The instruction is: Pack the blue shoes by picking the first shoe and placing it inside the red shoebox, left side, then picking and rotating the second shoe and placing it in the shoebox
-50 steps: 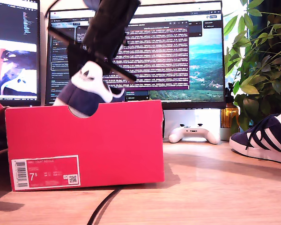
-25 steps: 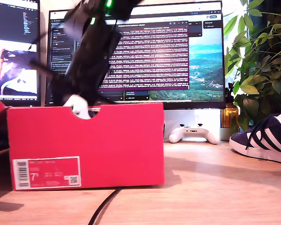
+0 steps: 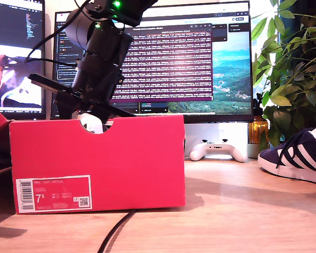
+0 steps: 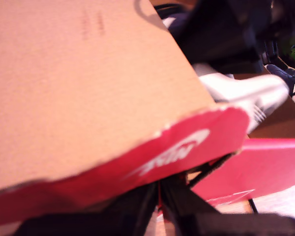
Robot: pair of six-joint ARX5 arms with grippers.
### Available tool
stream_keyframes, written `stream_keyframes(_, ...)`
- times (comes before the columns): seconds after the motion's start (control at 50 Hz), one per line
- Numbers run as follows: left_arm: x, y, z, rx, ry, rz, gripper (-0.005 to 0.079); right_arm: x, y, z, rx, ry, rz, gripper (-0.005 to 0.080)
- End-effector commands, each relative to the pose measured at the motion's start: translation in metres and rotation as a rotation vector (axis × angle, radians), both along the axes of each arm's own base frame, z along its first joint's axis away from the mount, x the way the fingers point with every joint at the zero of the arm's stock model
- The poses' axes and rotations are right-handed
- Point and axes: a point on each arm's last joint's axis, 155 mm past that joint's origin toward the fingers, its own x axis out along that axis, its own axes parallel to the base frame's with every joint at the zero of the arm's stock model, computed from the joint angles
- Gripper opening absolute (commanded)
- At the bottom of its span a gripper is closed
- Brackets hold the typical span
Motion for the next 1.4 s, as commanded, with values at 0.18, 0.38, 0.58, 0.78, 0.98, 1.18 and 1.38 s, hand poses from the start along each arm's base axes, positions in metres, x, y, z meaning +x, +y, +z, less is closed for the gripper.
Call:
stream_keyframes(0.18, -0.005, 0.0, -0.009, 0.011, 0.016, -0.007, -0.0021, -0.007, 0.011, 0.017, 0.047, -0.005, 0.031, 0.0327)
stream_keyframes(0.38, -0.006, 0.001, -0.009, 0.011, 0.017, -0.006, -0.0021, -0.019, 0.001, 0.026, 0.03, 0.034, 0.04, 0.0327)
stream_keyframes(0.58, -0.006, 0.001, -0.009, 0.012, 0.018, -0.006, -0.0021, -0.027, -0.021, 0.038, -0.015, 0.056, 0.045, 0.0327)
stream_keyframes(0.78, -0.006, 0.001, -0.009, 0.012, 0.018, -0.006, -0.0021, -0.033, -0.044, 0.055, -0.043, 0.077, 0.034, 0.0327)
stream_keyframes(0.98, -0.006, 0.001, -0.01, 0.013, 0.023, -0.006, -0.0021, -0.037, -0.067, 0.088, -0.038, 0.049, 0.043, 0.0327)
stream_keyframes(1.18, -0.009, 0.002, -0.018, 0.023, 0.056, -0.006, -0.0021, -0.042, -0.095, 0.123, -0.022, 0.039, 0.001, 0.0326)
stream_keyframes(1.38, -0.015, 0.003, -0.03, 0.038, 0.109, -0.006, -0.0021, -0.019, -0.15, 0.136, -0.115, -0.002, -0.277, 0.0327)
